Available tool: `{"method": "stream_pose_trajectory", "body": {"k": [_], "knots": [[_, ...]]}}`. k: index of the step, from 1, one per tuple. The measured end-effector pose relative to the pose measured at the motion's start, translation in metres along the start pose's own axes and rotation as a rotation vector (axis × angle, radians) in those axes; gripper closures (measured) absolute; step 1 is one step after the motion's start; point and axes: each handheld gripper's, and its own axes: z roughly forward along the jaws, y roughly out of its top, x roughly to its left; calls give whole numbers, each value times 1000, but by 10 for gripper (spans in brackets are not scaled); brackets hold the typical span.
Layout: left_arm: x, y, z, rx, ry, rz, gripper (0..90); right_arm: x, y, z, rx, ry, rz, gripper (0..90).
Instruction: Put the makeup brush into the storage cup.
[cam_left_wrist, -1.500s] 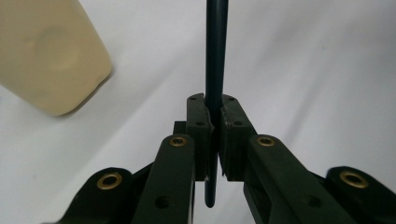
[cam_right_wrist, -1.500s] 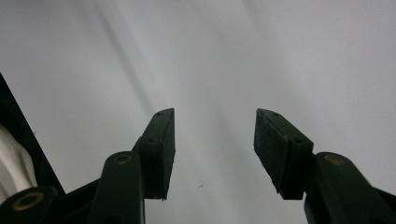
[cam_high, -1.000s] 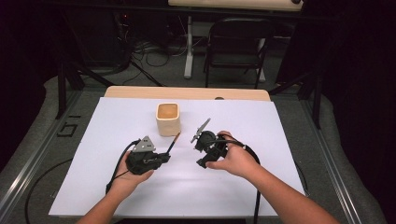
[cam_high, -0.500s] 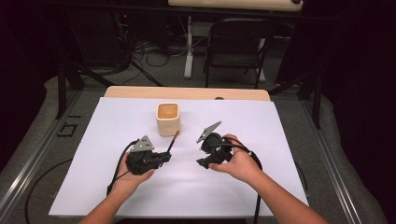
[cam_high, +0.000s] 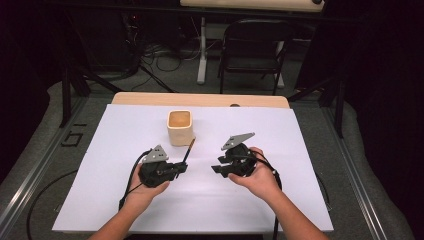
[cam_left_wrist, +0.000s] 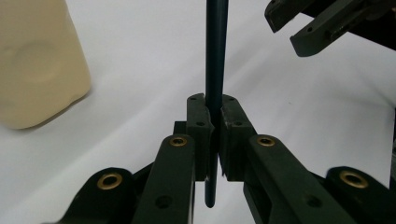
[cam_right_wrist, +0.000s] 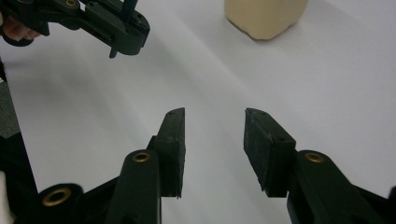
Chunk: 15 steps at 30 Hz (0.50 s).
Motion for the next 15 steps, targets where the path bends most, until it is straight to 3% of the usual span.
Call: {"method": "stream_pose_trajectory", "body": {"k": [6, 9, 15], "knots": [[-3, 10, 5, -17, -13, 0, 847, -4, -4, -6, -50, 6, 41, 609], [-6, 16, 8, -26, -13, 3, 847, -7, -6, -11, -111, 15, 69, 619], [-11, 20, 12, -54, -27, 6, 847, -8, -9, -15, -160, 64, 129, 626]]}}
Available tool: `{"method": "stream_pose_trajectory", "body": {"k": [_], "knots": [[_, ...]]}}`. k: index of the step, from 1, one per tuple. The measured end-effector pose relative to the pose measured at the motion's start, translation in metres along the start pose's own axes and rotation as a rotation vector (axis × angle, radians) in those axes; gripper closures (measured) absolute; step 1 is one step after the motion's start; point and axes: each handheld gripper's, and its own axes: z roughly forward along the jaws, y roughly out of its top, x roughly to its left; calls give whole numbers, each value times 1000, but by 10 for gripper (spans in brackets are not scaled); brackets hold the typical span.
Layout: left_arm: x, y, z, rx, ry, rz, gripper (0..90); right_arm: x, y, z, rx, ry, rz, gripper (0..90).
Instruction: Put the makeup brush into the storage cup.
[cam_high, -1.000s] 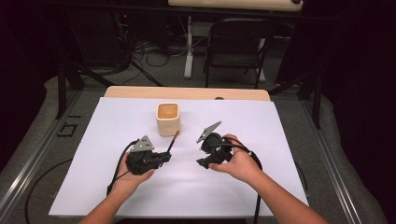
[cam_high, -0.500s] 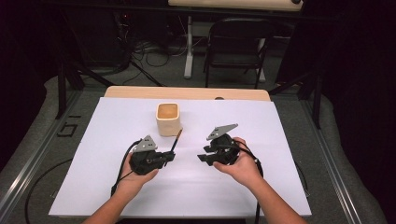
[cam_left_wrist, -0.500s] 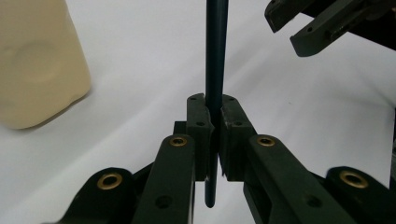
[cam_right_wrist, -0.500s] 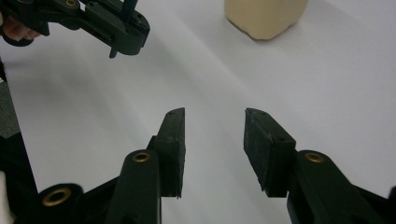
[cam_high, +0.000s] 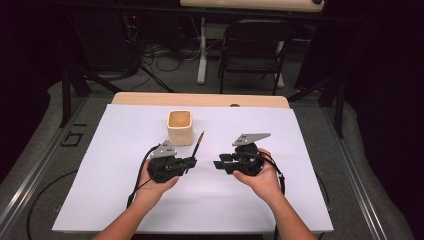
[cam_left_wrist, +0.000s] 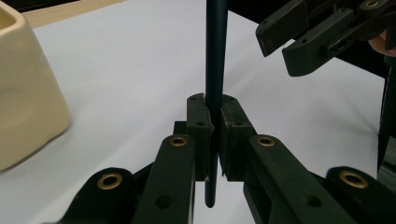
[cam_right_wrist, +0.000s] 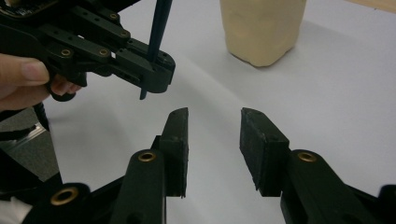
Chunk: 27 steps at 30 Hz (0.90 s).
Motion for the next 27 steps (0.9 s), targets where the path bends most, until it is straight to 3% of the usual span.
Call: {"method": "stream_pose_trajectory", "body": {"k": [14, 27], "knots": [[1, -13, 4, 12, -13, -14, 847, 2, -8, 9, -49, 92, 82, 666], [-11, -16, 13, 25, -42, 5, 847, 3, -11, 17, -72, 144, 143, 680]]}}
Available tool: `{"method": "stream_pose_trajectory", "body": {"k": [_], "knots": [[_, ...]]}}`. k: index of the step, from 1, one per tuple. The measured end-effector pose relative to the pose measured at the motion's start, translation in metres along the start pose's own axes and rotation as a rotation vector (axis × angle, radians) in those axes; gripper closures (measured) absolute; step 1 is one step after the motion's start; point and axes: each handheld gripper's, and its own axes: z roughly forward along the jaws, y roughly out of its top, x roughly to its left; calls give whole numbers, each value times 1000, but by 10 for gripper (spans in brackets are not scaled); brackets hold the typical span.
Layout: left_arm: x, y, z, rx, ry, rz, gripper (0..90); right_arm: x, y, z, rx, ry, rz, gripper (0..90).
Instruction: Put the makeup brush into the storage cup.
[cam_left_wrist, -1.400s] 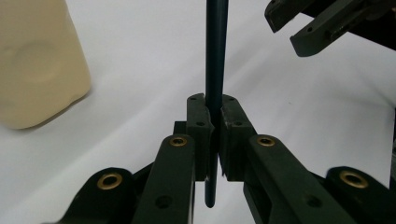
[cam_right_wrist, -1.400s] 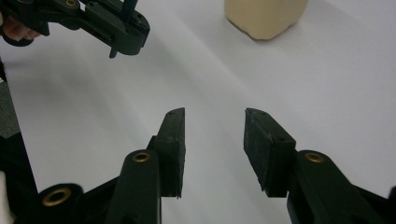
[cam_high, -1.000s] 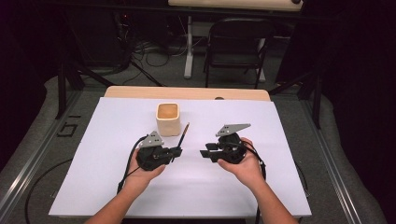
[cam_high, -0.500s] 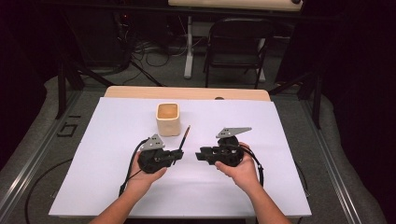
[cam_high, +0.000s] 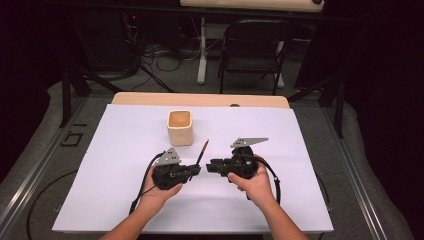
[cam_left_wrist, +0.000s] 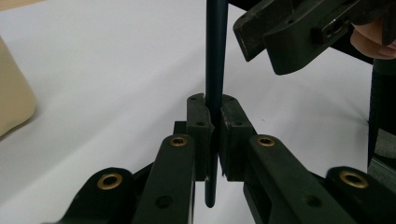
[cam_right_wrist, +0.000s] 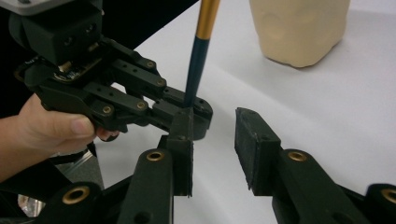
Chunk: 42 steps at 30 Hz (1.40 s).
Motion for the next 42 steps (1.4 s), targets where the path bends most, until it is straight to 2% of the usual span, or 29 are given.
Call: {"method": "stream_pose_trajectory", "body": {"k": [8, 22, 42], "knots": [[-8, -3, 8, 12, -18, 10, 847, 0, -1, 3, -12, 28, 29, 717], [-12, -3, 9, 13, -32, 23, 847, -1, -3, 6, -24, 71, 77, 759], [-13, -3, 10, 12, -40, 34, 847, -2, -3, 6, -18, 96, 85, 827]]}}
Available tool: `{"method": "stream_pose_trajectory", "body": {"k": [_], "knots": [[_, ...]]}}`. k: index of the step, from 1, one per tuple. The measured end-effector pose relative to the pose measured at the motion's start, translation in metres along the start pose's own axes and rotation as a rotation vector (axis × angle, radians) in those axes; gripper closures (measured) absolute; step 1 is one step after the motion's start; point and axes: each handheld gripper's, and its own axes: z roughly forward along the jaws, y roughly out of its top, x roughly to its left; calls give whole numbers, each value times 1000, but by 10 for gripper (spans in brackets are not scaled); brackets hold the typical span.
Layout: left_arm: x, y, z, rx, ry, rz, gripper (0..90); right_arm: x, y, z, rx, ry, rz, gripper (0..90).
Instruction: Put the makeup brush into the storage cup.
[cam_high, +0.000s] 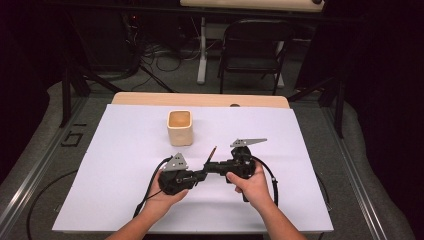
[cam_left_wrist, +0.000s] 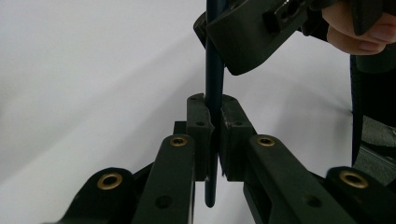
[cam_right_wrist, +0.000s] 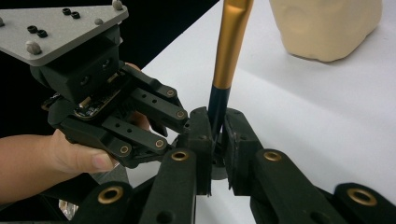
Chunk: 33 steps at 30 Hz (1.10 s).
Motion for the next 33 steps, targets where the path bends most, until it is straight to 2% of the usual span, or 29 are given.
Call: {"method": "stream_pose_trajectory", "body": {"k": [14, 21, 26, 33], "knots": [[0, 0, 0, -1, -8, 1, 835, 0, 0, 0, 7, 6, -9, 832], [2, 0, -2, 9, 4, -5, 653, 2, 2, -4, 9, -30, -41, 832], [6, 2, -9, -1, 5, -7, 581, 2, 3, -8, 15, -70, -72, 832], [13, 3, -16, -13, 21, -37, 492, 5, 4, -10, 28, -117, -117, 832]]}}
